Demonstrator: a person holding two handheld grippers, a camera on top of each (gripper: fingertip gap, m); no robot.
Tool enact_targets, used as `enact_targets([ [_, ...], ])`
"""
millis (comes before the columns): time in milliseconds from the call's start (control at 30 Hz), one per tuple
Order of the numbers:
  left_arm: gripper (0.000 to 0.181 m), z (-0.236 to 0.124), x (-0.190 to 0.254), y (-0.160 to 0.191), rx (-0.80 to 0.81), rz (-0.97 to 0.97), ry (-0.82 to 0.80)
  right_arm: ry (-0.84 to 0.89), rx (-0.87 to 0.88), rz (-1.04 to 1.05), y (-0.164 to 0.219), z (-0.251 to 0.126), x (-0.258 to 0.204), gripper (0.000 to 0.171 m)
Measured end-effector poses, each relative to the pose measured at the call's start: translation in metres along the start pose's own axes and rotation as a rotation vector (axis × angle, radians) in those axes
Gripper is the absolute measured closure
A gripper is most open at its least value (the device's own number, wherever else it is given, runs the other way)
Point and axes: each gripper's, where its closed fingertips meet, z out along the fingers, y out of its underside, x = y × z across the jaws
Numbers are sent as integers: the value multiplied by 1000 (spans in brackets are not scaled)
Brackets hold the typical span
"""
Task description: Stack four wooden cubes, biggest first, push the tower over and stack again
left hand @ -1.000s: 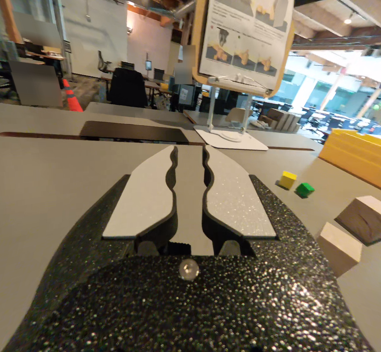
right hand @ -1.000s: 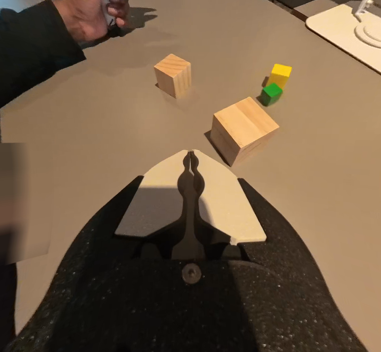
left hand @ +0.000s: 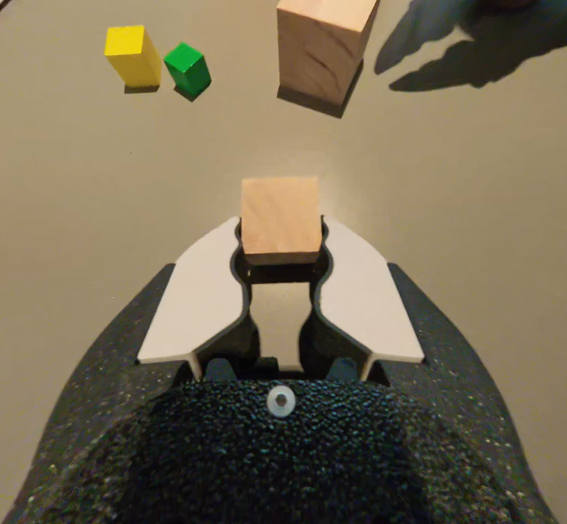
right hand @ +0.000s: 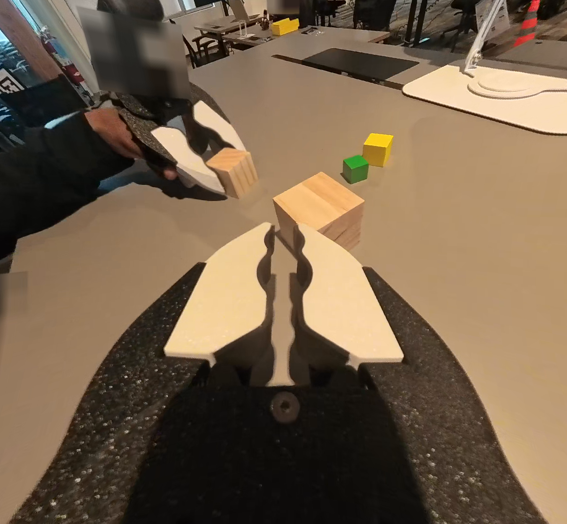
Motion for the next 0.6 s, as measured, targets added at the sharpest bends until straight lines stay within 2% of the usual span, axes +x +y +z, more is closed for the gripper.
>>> enact_targets([
  [67, 137, -1, 0, -1, 8, 5, 1, 0, 3, 6, -1, 0, 0, 160],
  [133, 137, -6, 4, -11, 85, 45, 2, -9, 10, 14, -2, 0, 1, 160],
  [233, 137, -12, 9, -34, 224, 68, 41, 47, -42, -42, 1, -1, 16, 161],
  [333, 137, -10, 15, -60, 249, 124, 93, 102, -82, -136, -11, -2, 34, 162],
  [500, 137, 6, 19, -121, 201, 276, 174, 19, 101, -153, -64, 14, 53, 165],
  [600, 137, 27, 19, -140, 140, 319, 209, 35, 233, -128, -76, 19, 69, 171],
])
